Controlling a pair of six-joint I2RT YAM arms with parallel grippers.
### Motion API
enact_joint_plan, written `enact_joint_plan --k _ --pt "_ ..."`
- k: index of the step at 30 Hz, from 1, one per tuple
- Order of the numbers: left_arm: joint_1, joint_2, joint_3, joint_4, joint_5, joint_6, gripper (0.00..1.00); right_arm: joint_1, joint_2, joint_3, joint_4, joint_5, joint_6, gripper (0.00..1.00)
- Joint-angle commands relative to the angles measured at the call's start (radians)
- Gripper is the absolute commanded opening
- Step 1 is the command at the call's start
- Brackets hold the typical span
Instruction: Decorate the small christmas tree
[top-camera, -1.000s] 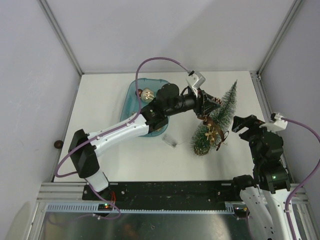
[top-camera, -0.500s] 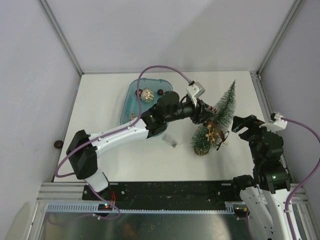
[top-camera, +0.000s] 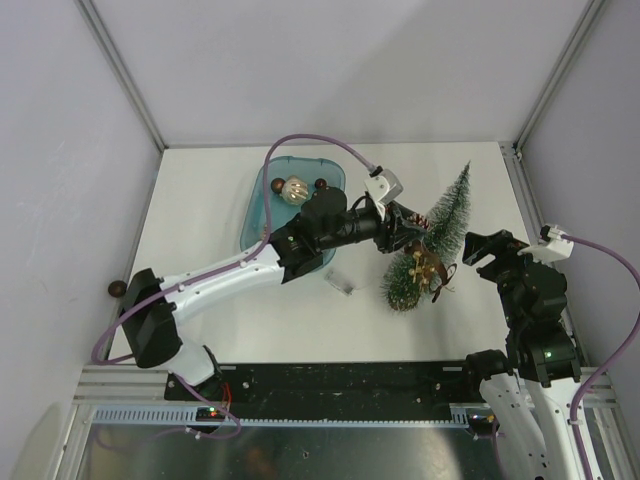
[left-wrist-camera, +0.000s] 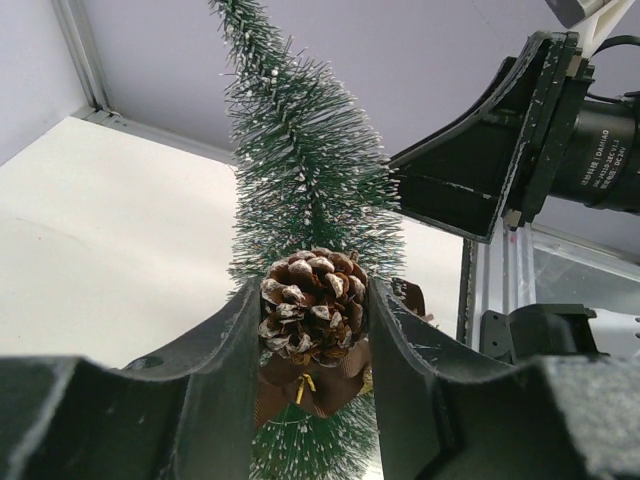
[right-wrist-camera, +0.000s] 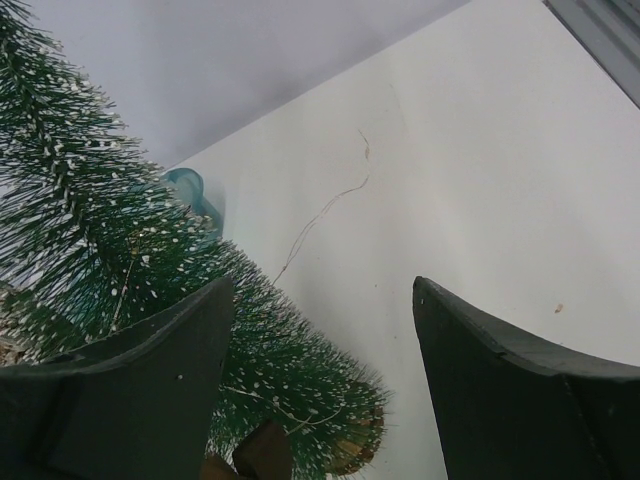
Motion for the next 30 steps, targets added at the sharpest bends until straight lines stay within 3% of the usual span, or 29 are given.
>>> enact_joint_plan --k 1,17,24,30 --pt "-0.007 -0.043 -0.011 0.038 0.008 0.023 0.34 -0.004 -0.005 0.000 0.027 -0.008 0.007 0.77" --pt "-0.007 -0.060 -0.067 0.035 0.050 -0.004 0.45 -0.004 -0.007 0.000 0.024 -0.004 0.009 0.76" --pt "-0.002 -0.080 -0.043 0.031 0.016 0.049 0.41 -0.004 -0.004 0.001 0.023 -0.010 0.011 0.76" --pt "0.006 -0.076 0.066 -0.021 -0.059 0.103 0.30 -0.004 -0.011 0.002 0.031 -0.011 0.004 0.76"
